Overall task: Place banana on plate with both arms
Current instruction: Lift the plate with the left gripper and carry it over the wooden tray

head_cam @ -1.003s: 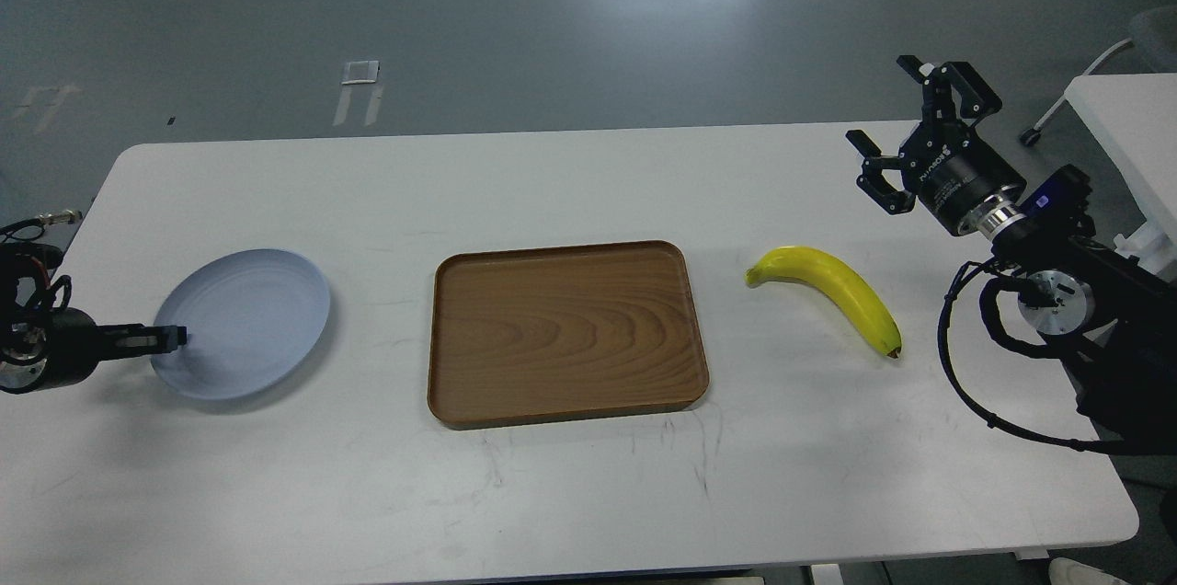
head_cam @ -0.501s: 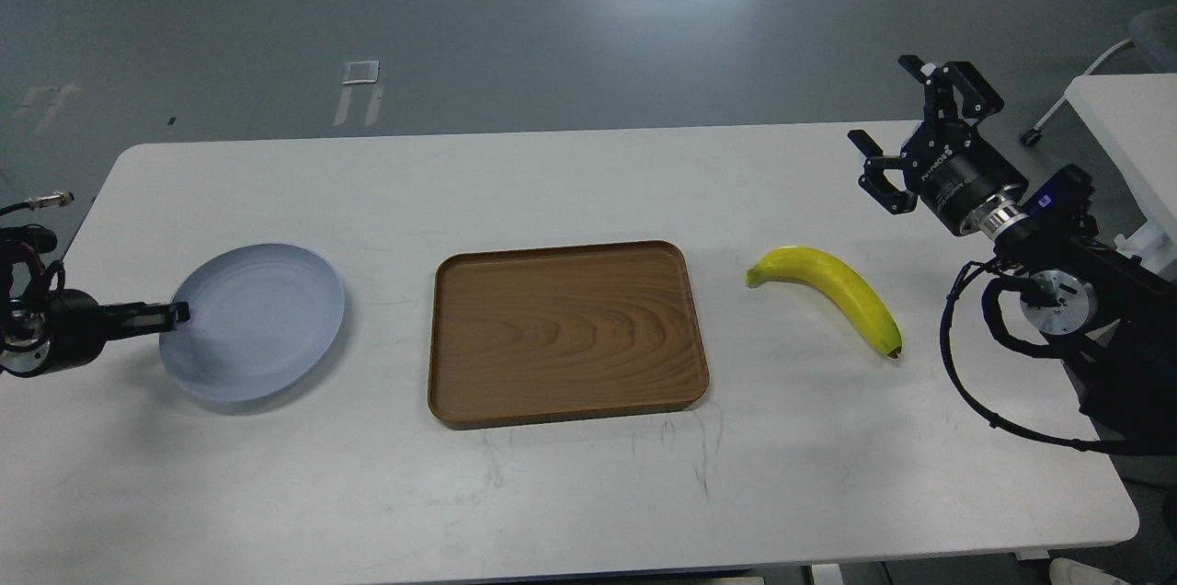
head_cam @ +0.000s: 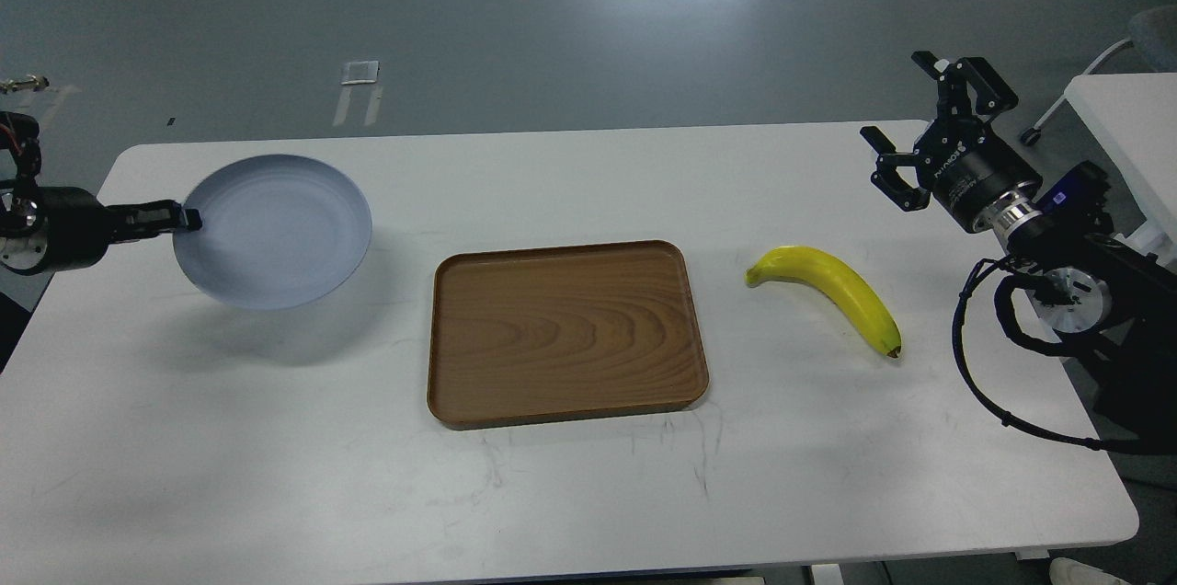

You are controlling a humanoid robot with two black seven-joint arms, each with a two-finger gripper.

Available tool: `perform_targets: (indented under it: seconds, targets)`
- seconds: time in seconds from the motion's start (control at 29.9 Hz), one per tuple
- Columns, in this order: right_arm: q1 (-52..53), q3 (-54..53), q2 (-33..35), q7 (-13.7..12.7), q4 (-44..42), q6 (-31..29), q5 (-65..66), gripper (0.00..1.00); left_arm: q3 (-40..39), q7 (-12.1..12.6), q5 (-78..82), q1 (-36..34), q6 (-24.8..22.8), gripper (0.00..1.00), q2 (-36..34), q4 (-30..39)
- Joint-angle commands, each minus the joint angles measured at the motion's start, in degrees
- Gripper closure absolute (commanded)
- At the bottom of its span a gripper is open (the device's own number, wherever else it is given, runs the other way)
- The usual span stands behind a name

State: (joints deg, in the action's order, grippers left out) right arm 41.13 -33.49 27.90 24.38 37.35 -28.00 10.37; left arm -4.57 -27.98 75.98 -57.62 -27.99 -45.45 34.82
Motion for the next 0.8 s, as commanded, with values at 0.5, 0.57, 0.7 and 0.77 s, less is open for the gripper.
perform_targets:
  seconds: [0.5,0.57,0.7,0.77]
  targets:
    - [2.5,0.0,0.0,0.0,-0.7,0.0,0.0,0.0,0.1,0.0,11.0,-8.9,0.0,1.0,11.3,17.9]
    - [3.3,0.0,0.0,0.0,-0.7,0.0,0.0,0.0,0.2,0.0,11.1,-8.9,0.0,1.0,12.9,17.7]
    - [6.1,0.0,0.0,-0.3,-1.5,0.0,0.0,0.0,1.1,0.0,11.1,-8.3,0.0,1.0,18.4,15.6]
    - [7.1,0.2,0.0,-0.4,-1.5,0.0,0.0,0.0,1.3,0.0,11.1,-8.1,0.0,1.0,19.9,14.4]
